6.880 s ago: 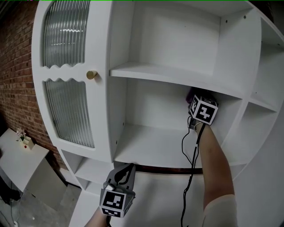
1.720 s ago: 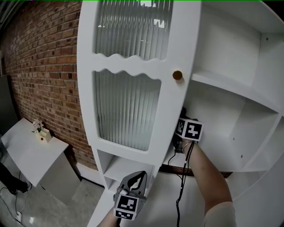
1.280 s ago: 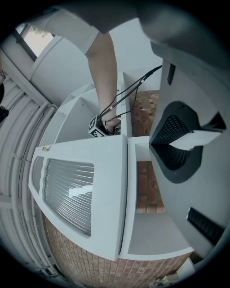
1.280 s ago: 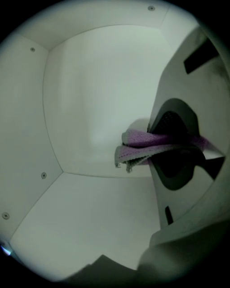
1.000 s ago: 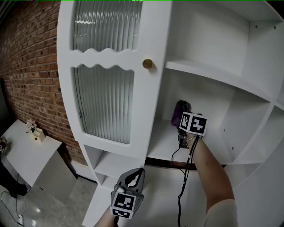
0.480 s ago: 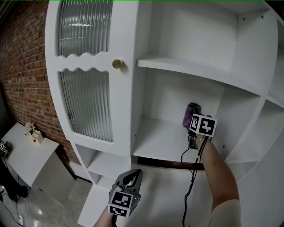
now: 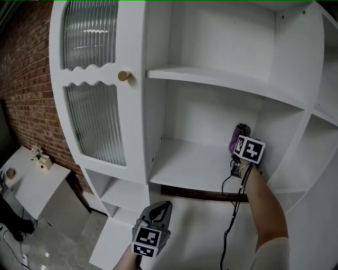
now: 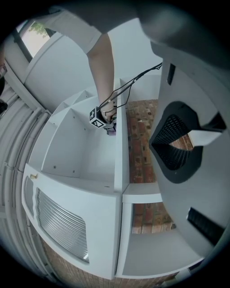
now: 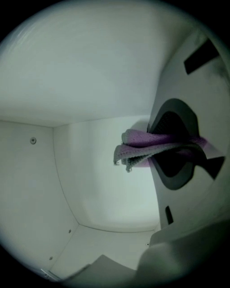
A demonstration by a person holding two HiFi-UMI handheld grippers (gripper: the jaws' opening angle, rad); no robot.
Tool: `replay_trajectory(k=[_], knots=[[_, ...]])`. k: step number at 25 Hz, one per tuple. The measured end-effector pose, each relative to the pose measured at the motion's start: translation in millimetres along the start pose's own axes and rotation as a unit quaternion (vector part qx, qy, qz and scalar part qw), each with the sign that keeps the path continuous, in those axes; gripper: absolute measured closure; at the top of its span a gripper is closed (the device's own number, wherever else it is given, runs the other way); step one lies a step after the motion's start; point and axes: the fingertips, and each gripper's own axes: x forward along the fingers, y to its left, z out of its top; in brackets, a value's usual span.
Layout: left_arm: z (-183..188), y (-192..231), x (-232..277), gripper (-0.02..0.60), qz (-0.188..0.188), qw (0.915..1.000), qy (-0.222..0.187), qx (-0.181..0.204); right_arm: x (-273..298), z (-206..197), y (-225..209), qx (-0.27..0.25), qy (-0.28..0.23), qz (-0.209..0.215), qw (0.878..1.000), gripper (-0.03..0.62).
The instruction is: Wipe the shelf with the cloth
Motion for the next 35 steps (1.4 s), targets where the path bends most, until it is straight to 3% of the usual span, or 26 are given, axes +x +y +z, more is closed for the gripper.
replay_trajectory(k=[11,17,22,25,27,31,33,35], knots=[[0,1,-6,0.568,0.004,1.0000,-0.002,0.000,-12,4,13,-0.002,0.001,0.021,1.000,0.517],[3,16,-16,0.568,0.003,1.0000,-0.004,0.004,-25,11,96,-0.099,0.003,0.100,0.990,0.516],[1,34,-30,0.566,0.006,1.0000,-0.005,0.002,-25,-2,166,-0.177,0.020,0.133,0.975,0.514],[-4,47,-38,0.568,0.010,0.9999,-0.002,0.002,-22,-4,206,-0.281,0.006,0.137,0.950,0.514],[-7,56,-42,0.568,0.013,0.9999,0.000,0.000,-20,-7,230,-0.366,-0.001,0.135,0.921,0.514],[-10,74,-48,0.568,0.018,0.9998,-0.001,-0.006,-13,-23,267,-0.509,0.008,0.136,0.850,0.514],[-11,80,-50,0.568,0.020,0.9998,-0.002,-0.007,-11,-36,281,-0.553,0.030,0.148,0.820,0.514],[-13,83,-52,0.568,0.020,0.9998,-0.001,-0.007,-10,-50,289,-0.572,0.065,0.166,0.801,0.514]])
